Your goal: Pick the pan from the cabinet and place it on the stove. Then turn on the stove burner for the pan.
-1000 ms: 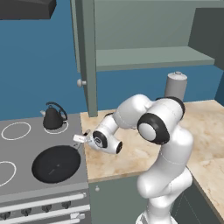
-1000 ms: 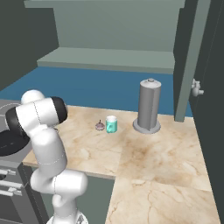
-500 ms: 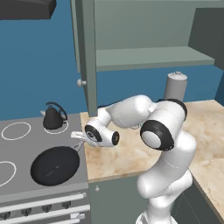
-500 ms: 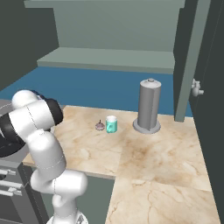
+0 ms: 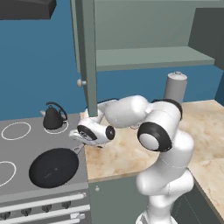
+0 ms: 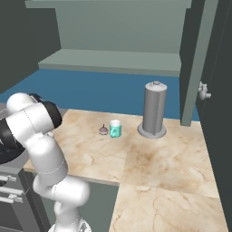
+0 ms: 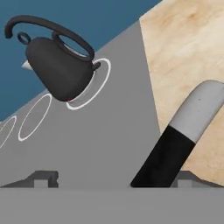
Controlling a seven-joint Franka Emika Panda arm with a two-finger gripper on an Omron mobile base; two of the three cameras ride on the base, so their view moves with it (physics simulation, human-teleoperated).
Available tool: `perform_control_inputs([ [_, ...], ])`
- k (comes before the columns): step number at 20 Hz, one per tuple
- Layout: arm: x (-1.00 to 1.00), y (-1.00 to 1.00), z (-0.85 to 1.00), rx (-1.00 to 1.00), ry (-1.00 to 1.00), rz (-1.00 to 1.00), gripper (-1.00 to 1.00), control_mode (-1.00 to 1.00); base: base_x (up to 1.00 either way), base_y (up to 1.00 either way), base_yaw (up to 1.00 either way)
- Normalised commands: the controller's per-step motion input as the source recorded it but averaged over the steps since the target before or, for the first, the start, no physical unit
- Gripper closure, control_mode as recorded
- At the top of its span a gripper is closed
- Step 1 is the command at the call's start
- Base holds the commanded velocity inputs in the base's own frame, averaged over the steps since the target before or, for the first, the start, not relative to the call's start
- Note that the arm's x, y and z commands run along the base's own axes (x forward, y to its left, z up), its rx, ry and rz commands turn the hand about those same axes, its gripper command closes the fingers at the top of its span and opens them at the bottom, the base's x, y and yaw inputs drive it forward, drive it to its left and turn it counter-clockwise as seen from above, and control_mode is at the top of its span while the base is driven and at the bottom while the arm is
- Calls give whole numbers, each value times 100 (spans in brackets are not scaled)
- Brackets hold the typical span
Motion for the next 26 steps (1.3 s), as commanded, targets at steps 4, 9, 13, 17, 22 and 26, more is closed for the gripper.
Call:
perform_control_inputs([
  [4, 1, 0, 0, -5, 10, -6, -100, -100, 0, 0, 0],
  [9, 5, -2, 0, -4, 10, -4, -100, -100, 0, 0, 0],
  [13, 10, -20, 1, -1, 14, -2, -100, -100, 0, 0, 0],
  [17, 19, -37, 0, 0, 15, 0, -100, -100, 0, 0, 0],
  [22, 32, -51, 0, 0, 12, 0, -100, -100, 0, 0, 0],
  [26, 14, -39, 18, 0, 9, 0, -100, -100, 0, 0, 0],
])
